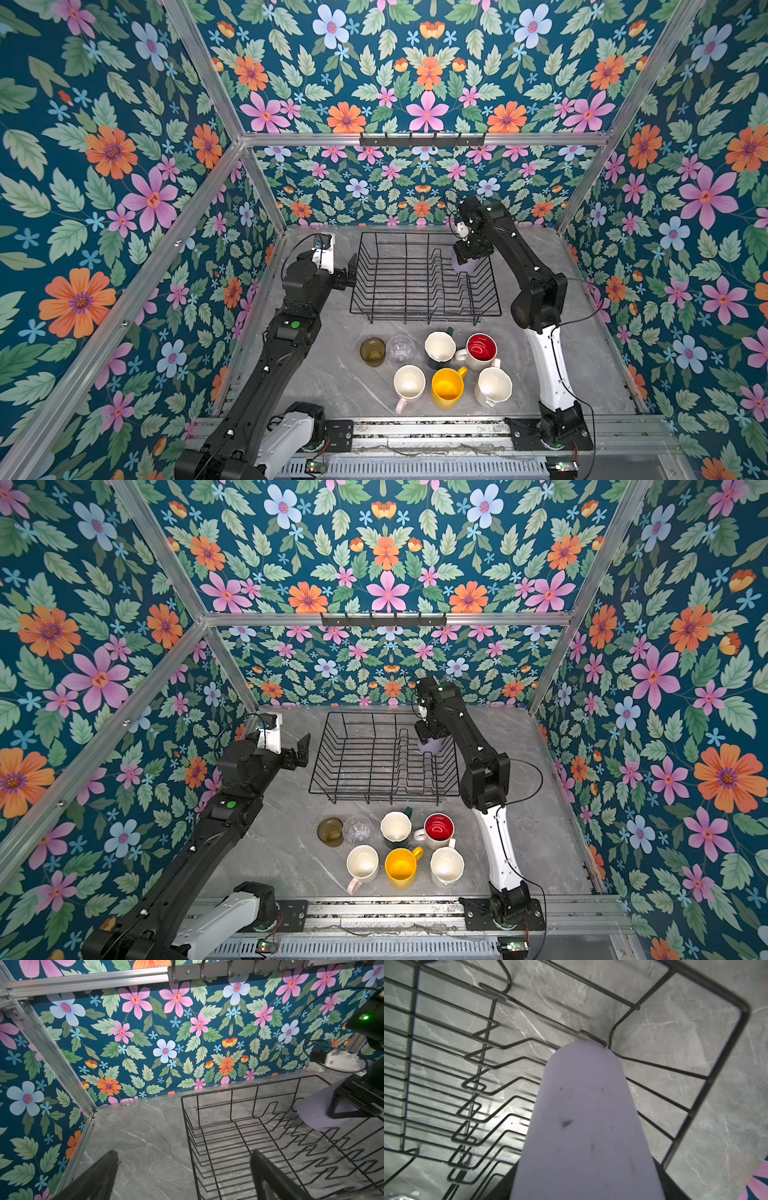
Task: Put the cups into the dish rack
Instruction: 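Set the lavender tumbler upside down between rack tines and open right gripper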
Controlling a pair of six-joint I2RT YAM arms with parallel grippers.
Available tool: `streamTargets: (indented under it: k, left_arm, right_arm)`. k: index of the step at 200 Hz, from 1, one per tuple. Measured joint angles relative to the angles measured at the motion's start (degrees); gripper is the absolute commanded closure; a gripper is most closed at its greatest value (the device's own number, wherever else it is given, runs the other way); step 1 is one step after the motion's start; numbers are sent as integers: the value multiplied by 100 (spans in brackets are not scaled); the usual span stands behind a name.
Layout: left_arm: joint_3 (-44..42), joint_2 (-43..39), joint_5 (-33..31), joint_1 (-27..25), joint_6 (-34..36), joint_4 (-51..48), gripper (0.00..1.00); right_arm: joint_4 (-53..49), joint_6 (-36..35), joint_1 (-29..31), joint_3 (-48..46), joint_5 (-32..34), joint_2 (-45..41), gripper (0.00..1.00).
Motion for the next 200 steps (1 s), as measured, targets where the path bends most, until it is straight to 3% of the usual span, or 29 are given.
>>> streamTargets:
  k: [24,77,105,137,200]
  left_arm:
    - [0,11,59,0,-9,0,0]
    - [2,44,79,0,-17,-4,0]
    - [9,50,85,0,-17,-4,0]
    - [11,55,98,0,-20,-9,0]
    - [31,55,101,0,-20,-44,0]
  right_arm:
    - [-24,-2,2,42,33,151,97]
    - [-35,2,-2,72,48,286,46]
    - [-31,4,-2,72,4,293,28]
    - [-13,24,-2,57,-76,280,18]
    - [70,90,-2,9,-210,129,17]
